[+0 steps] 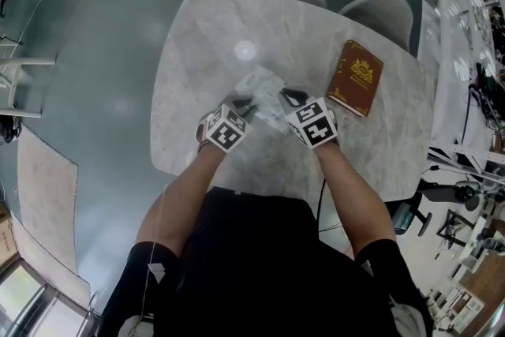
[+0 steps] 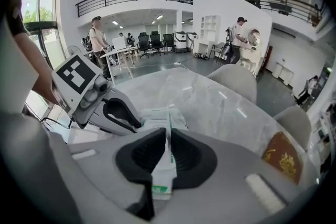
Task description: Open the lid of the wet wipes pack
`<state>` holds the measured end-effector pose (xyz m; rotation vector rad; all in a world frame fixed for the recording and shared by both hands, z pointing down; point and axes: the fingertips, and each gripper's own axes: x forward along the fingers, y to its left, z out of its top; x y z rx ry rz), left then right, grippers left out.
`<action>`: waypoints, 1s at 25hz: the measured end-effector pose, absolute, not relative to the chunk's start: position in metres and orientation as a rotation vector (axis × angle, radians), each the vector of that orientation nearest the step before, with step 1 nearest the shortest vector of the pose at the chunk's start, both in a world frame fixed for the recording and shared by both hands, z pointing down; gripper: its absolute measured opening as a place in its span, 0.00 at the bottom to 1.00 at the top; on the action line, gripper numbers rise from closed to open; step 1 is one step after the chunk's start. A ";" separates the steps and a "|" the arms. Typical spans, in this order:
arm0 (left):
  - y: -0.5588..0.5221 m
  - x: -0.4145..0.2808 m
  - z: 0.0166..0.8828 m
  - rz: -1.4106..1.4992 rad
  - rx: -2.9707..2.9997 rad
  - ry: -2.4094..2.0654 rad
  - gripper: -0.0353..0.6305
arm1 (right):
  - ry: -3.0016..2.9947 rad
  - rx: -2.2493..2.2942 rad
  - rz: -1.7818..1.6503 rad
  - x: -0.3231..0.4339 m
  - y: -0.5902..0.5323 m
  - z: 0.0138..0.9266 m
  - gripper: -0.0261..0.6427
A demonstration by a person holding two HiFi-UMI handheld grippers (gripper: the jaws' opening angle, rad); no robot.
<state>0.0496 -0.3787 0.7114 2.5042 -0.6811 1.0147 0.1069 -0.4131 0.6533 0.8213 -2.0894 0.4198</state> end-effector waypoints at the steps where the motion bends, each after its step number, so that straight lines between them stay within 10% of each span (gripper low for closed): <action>1: -0.378 0.050 0.712 1.009 2.503 -0.681 0.15 | -2.091 0.819 0.434 0.112 -0.416 0.654 0.09; 25: -0.387 0.055 0.662 0.885 2.530 -0.749 0.13 | -2.203 1.301 0.775 0.196 -0.425 0.632 0.13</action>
